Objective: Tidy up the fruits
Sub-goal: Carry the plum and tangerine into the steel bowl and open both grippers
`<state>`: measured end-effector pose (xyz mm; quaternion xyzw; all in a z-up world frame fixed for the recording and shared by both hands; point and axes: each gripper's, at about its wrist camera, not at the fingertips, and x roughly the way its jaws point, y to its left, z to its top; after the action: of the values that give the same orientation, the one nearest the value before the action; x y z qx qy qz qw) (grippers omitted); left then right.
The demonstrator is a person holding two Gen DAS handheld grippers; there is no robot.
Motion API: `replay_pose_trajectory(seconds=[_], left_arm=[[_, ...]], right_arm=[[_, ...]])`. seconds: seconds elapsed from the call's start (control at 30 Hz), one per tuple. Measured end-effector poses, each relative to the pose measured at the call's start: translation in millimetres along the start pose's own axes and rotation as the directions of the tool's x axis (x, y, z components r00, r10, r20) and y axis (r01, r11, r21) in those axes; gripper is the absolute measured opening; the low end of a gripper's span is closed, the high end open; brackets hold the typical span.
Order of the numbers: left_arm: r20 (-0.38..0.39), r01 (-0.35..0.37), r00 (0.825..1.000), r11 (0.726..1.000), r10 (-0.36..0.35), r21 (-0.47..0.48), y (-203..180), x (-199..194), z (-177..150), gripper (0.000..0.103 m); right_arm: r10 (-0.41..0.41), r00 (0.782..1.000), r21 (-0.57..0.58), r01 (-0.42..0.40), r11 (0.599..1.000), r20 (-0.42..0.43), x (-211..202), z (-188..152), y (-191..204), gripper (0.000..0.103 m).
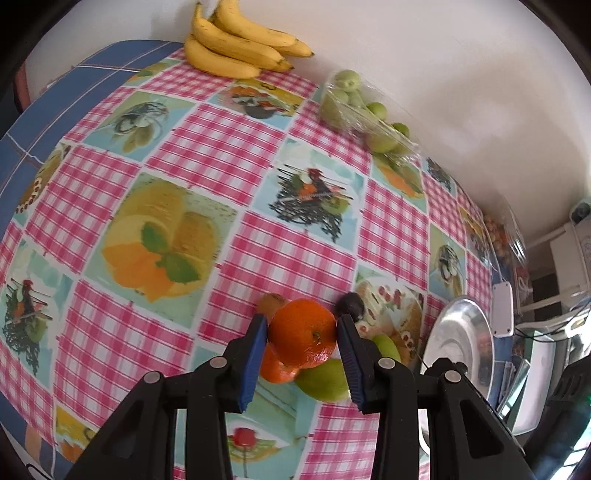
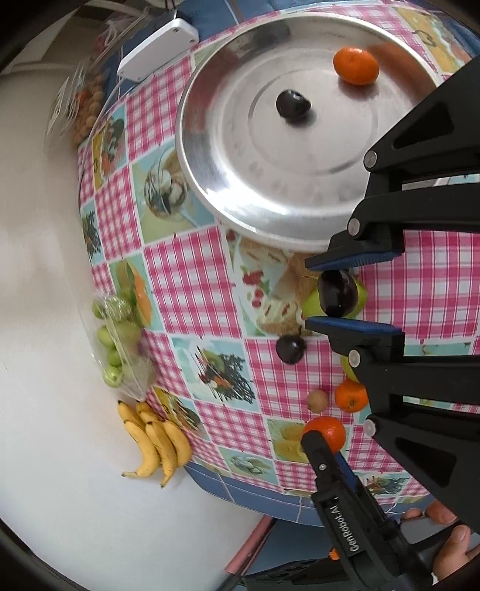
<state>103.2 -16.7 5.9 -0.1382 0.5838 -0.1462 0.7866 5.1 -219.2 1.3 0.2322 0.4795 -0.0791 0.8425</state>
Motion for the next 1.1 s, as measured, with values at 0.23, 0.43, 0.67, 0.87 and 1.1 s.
replay_pose_trajectory(seconds=[0.23, 0.43, 0.67, 0.87, 1.1], left_arm=[[-0.013, 0.005, 1.000, 0.999, -0.004, 0.049, -25, 6, -11, 0.041], [-0.022, 0.010, 1.000, 0.996, -0.008, 0.089, -46, 12, -21, 0.041], [-0.039, 0.021, 0.999, 0.988, -0.016, 0.154, -75, 19, -36, 0.041], [-0.053, 0.029, 0.998, 0.981, -0.019, 0.194, -93, 25, -47, 0.041], [-0.061, 0.040, 0.998, 0.971, -0.026, 0.237, -111, 29, -57, 0.042]], right_arm=[[-0.011, 1.000, 0.050, 0.011, 0.999, 0.013, -9, 2, -27, 0.026], [-0.026, 0.999, 0.089, 0.024, 0.996, 0.019, -16, 2, -50, 0.026], [-0.041, 0.999, 0.141, 0.038, 0.989, 0.020, -21, 0, -77, 0.026], [-0.050, 0.999, 0.168, 0.046, 0.985, 0.020, -23, -1, -94, 0.026], [-0.063, 0.998, 0.205, 0.058, 0.977, 0.018, -26, -3, -113, 0.026]])
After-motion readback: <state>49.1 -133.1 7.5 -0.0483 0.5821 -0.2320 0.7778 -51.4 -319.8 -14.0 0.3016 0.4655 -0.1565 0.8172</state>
